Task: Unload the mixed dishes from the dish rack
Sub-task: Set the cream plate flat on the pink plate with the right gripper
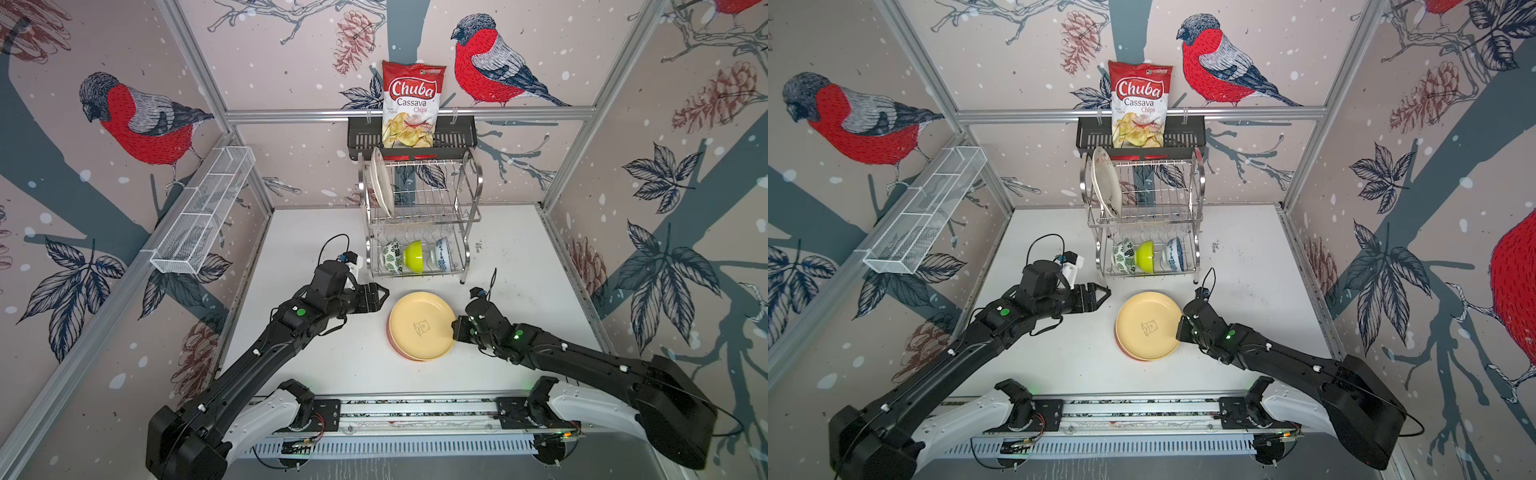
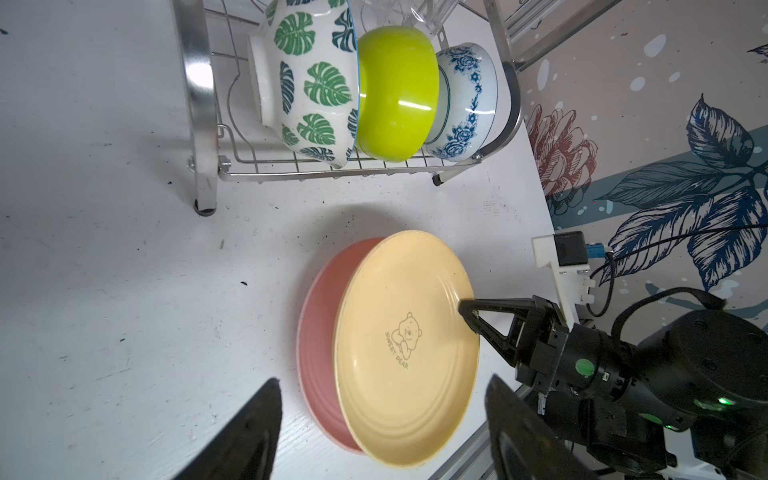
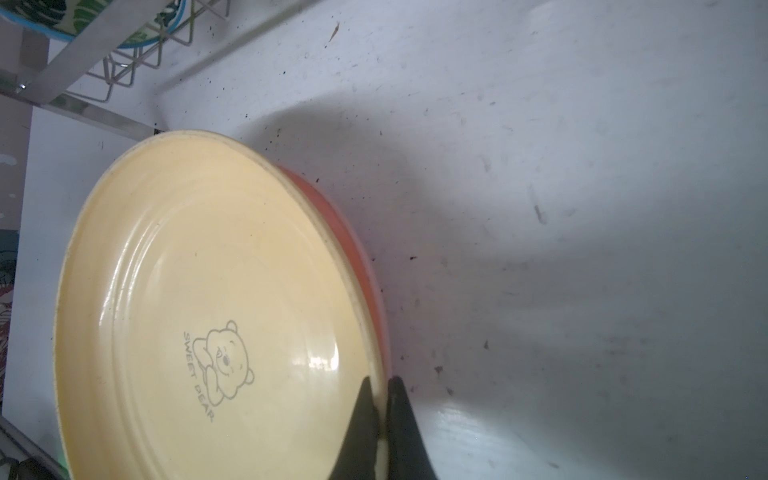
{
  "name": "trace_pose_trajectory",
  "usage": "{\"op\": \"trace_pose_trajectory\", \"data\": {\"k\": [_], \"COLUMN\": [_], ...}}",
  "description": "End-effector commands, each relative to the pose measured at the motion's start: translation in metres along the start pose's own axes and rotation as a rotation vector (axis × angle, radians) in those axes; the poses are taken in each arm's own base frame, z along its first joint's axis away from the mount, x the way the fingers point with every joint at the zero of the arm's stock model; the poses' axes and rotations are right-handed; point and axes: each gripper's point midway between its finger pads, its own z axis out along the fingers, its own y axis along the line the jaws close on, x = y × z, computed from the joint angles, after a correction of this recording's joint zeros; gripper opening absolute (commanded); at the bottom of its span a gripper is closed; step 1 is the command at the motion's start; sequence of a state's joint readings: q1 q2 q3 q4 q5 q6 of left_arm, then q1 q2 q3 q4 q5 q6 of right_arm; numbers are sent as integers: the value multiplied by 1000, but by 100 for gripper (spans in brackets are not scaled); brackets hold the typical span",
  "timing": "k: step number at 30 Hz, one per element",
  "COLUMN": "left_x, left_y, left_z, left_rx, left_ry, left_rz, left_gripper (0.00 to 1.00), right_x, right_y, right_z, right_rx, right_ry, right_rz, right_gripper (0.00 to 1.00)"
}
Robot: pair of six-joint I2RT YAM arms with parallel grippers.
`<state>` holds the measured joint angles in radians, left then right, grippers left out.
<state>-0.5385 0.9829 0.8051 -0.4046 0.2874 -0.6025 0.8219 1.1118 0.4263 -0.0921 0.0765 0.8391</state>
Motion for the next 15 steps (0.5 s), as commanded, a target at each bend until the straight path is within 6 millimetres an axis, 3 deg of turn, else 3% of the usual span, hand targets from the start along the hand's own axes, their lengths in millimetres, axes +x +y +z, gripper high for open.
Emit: {"op": "trace_pose_trajectory", "data": {"k": [1,11,15], "left_x": [-4,-2,-1], "left_y": [-1,4,5], "left_z": [0,5,7], "left_rx": [0,-11,-9], "left_ry": [-12,-4,-4], "left_rz": [10,14,13], "left_gripper": [76,77,77], "right_x": [-15,-7,-5], "right_y": [8,8,9], "right_z": [2,16,19], "right_rx": [-23,-3,9], "right_ry": [-51,-11,-4], "right_rz": [12,-13,-33], "right_gripper": [0,0,7]}}
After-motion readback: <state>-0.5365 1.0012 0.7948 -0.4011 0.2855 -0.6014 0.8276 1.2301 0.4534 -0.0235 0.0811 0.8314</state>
